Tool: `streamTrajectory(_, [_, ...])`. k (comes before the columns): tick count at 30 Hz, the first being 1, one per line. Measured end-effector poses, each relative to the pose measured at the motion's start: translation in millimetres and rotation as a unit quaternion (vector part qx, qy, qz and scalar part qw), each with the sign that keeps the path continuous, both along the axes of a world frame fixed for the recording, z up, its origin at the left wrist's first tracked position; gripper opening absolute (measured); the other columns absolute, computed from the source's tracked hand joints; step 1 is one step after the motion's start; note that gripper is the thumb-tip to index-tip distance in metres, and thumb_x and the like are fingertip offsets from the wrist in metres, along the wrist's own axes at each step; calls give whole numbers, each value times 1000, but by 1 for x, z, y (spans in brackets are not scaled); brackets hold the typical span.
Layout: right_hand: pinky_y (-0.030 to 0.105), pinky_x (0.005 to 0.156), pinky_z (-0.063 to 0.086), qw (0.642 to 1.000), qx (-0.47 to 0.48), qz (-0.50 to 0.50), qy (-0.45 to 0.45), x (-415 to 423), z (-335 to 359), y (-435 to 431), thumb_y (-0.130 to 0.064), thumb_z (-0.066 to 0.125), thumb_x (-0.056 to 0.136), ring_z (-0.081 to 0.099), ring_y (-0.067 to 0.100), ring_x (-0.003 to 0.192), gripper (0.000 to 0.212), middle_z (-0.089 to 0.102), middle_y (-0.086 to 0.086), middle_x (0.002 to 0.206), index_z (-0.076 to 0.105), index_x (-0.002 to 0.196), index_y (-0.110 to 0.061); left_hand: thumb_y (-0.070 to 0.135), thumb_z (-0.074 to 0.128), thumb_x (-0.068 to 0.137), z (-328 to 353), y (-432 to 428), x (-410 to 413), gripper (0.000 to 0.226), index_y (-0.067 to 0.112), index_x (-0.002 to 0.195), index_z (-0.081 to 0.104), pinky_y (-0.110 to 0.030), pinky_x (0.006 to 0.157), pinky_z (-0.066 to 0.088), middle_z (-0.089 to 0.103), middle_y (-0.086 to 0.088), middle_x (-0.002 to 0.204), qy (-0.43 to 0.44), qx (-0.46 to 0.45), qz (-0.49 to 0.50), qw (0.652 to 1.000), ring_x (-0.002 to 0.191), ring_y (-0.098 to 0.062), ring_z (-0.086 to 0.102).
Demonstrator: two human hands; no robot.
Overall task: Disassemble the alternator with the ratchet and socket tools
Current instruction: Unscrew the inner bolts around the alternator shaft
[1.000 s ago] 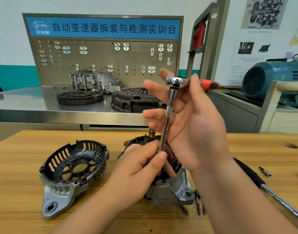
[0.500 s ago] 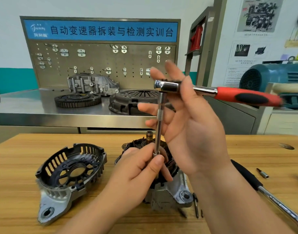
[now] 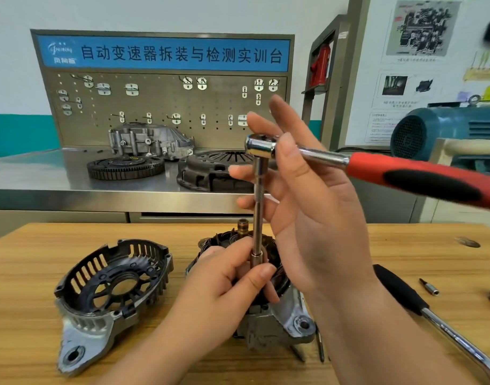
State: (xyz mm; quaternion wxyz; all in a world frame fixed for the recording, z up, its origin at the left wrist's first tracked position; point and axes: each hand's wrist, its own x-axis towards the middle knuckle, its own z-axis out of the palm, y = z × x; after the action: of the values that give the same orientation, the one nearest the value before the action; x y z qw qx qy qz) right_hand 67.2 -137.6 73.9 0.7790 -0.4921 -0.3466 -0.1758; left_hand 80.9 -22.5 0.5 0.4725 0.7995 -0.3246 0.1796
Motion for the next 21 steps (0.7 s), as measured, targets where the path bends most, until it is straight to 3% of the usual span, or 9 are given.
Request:
streamTrajectory(4, [24,56,51,994,7,80,68,3,0,-3,-47,44,87,69,15,70,45,72,-2,113,58,123,-24,49,33,89,0,2,0,37,24,90,60,-22,82,35,70,19,72,-25,7,-10,1000,80,-14,60])
streamTrajectory(7, [23,52,50,991,-2,101,91,7,-2,-4,-50,35,93,68,14,63,49,74,2,105,56,124,-19,47,33,90,0,2,0,43,15,84,61,-21,80,36,69,19,71,-38,8,-13,999,82,-12,58])
streamTrajectory(12, [23,60,53,1000,-12,4,15,3,-1,-1,-42,55,84,68,12,79,35,70,1,115,67,117,-33,53,38,83,-3,0,2,44,16,89,61,-40,84,42,69,17,68,-7,-28,-2,1000,75,-16,60])
streamTrajectory(15, [19,69,52,995,-73,-67,-28,0,4,-1,-24,55,95,66,-1,87,30,63,5,129,61,125,-24,57,38,81,-3,-1,1,50,16,94,62,-45,85,43,69,16,68,2,-28,-4,1000,77,-22,61])
streamTrajectory(17, [24,73,53,994,-54,-70,-57,0,2,-1,-27,55,94,68,8,96,31,63,-4,130,59,125,-32,56,38,82,-2,-1,2,50,15,95,62,-45,84,44,69,16,68,0,-25,-6,1000,75,-21,61])
streamTrajectory(19, [26,73,55,1000,-7,-14,-24,-1,1,1,-32,52,93,70,17,95,32,66,-7,126,58,124,-33,53,36,85,-2,-1,1,48,13,91,62,-39,84,43,69,17,70,-12,-24,-5,1000,72,-17,60])
streamTrajectory(21, [27,72,57,999,7,32,26,-1,1,2,-41,43,92,72,21,88,36,70,-5,119,55,123,-28,50,33,89,-1,-1,-1,44,17,87,62,-24,84,39,69,22,76,-36,-19,3,999,78,-13,59])
